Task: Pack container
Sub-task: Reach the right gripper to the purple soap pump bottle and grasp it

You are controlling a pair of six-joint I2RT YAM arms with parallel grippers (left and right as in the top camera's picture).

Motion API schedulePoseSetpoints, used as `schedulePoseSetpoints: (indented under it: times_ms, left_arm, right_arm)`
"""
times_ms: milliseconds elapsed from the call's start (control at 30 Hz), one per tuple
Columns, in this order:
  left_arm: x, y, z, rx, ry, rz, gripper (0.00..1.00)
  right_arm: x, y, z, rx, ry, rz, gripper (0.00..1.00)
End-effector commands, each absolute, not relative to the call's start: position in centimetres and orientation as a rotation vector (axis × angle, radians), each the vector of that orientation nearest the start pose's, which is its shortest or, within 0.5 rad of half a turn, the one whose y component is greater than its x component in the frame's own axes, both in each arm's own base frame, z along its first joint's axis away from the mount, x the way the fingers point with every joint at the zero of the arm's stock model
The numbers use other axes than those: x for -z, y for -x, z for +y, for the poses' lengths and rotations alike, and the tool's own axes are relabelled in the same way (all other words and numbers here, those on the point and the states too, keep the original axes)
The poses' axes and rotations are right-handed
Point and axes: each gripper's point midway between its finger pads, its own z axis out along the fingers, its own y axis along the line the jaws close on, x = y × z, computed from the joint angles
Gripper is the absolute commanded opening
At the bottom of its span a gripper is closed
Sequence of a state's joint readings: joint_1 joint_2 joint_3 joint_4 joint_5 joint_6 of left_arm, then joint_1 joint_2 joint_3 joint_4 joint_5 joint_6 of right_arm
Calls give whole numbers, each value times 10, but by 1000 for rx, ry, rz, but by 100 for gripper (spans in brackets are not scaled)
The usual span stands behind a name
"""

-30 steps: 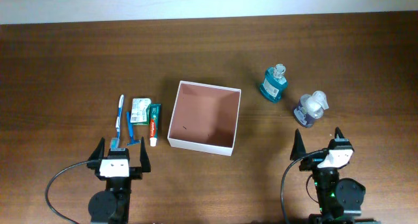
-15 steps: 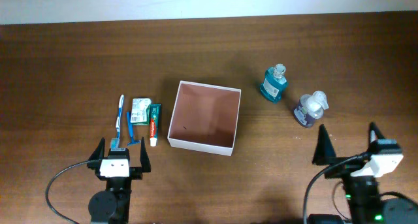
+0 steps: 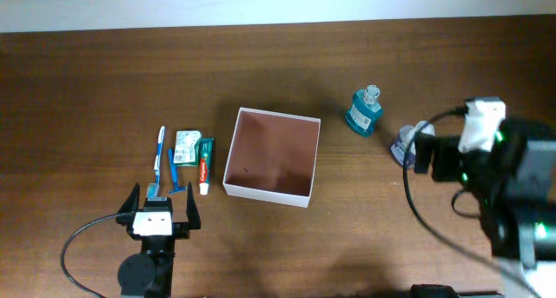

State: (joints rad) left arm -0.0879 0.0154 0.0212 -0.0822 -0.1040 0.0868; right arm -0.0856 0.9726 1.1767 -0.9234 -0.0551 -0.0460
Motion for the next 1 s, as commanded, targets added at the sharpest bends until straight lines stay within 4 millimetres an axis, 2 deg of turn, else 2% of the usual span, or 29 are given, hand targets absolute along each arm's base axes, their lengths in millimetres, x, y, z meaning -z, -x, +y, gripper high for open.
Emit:
schedulePoseSetpoints:
  times_ms: [0, 133, 267, 533, 667, 800, 967]
  left_arm:
    - [-159, -246, -4, -90, -79, 1642, 99]
    - [-159, -246, -4, -90, -79, 1642, 100]
    - [-159, -246, -4, -90, -79, 1642, 99]
    - [-159, -246, -4, -90, -79, 1642, 99]
    - [-159, -246, -4, -90, -79, 1642, 99]
    - [-159, -246, -4, -90, -79, 1642, 99]
    - [-159, -246, -4, -90, -78, 1642, 99]
  right_arm:
    - [-277, -293, -37, 139, -69, 2317, 98]
    - [-262, -304, -41, 187, -20, 2372, 98]
    - [-254, -321, -33, 176, 153, 2377, 98]
    - [-203, -344, -33, 165, 281, 2533, 100]
    - [-186, -355, -34, 151, 306, 2603, 95]
    - [-179, -363, -34, 144, 322, 2637, 89]
    - [-165, -365, -41, 137, 308, 2680, 73]
